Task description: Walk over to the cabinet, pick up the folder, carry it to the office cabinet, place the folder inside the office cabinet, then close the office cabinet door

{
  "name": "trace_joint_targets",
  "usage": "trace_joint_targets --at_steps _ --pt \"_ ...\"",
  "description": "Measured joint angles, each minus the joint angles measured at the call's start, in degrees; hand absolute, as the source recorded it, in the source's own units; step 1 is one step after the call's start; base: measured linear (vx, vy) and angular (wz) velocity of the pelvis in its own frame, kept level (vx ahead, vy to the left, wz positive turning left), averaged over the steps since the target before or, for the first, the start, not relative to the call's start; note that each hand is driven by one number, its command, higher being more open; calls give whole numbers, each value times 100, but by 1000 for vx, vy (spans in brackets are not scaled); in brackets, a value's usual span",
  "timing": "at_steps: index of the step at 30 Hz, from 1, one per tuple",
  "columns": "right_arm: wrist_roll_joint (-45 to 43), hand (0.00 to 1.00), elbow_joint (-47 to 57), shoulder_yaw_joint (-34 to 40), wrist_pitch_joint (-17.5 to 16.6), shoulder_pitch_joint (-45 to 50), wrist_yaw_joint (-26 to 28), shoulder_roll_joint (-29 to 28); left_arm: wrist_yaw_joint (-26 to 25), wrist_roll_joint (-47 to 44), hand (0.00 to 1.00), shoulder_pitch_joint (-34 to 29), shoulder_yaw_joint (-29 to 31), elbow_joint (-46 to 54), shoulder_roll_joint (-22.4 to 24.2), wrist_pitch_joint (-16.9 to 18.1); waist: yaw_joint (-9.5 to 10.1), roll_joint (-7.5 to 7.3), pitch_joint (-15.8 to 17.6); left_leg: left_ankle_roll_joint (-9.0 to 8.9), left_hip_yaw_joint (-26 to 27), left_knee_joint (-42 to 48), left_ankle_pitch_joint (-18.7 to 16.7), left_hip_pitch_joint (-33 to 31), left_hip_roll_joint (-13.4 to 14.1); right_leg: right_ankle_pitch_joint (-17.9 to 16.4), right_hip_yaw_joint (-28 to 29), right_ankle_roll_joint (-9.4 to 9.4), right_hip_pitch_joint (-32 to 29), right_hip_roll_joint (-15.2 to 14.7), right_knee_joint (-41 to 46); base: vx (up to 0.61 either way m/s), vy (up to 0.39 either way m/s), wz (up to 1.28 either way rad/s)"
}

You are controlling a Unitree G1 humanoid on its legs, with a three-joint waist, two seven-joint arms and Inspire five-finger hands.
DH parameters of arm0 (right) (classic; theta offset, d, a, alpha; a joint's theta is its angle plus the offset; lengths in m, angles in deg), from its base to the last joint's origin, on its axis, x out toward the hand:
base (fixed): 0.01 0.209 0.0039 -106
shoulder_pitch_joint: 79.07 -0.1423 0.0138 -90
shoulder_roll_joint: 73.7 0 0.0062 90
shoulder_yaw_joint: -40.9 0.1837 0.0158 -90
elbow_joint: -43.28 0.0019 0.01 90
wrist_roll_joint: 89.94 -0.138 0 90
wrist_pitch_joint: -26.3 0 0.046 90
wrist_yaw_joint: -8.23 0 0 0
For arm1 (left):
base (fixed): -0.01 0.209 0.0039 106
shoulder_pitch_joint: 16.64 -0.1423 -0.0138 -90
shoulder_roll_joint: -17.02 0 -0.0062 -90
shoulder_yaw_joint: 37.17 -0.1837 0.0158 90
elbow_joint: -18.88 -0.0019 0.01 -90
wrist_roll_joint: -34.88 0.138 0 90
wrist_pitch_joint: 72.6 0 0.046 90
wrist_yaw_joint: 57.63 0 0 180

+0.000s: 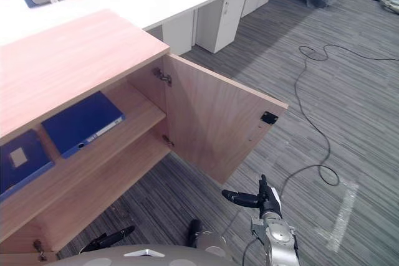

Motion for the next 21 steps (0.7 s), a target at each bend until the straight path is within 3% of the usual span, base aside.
trace_joint_targets --at_steps 2,4,10,21 --pt "-128 100 -19 73 2 -19 2 6 5 3 100 -20 21 2 -13 -5 14 5 -5 -2 -19 -16 25 -17 17 419 4 18 347 120 -811 43 76 -2" --pt "-179 100 -19 117 11 -62 11 26 30 3 100 -18 83 22 -52 -6 19 18 -12 -2 -48 -83 25 -32 -19 577 7 15 425 143 -1084 -4 123 3" --pt "-171 100 2 214 32 -394 12 186 55 5 100 -37 138 43 -522 -7 52 -18 -19 -48 -153 -188 -33 21 -49 608 -3 49 450 128 -1106 -36 155 3" --pt "-229 100 68 74 -85 -1264 -12 991 107 196 100 -23 175 35 -632 -3 157 -8 -21 -29 -315 -237 -76 19 -138 649 -45 96 454 41 -1111 -27 138 3"
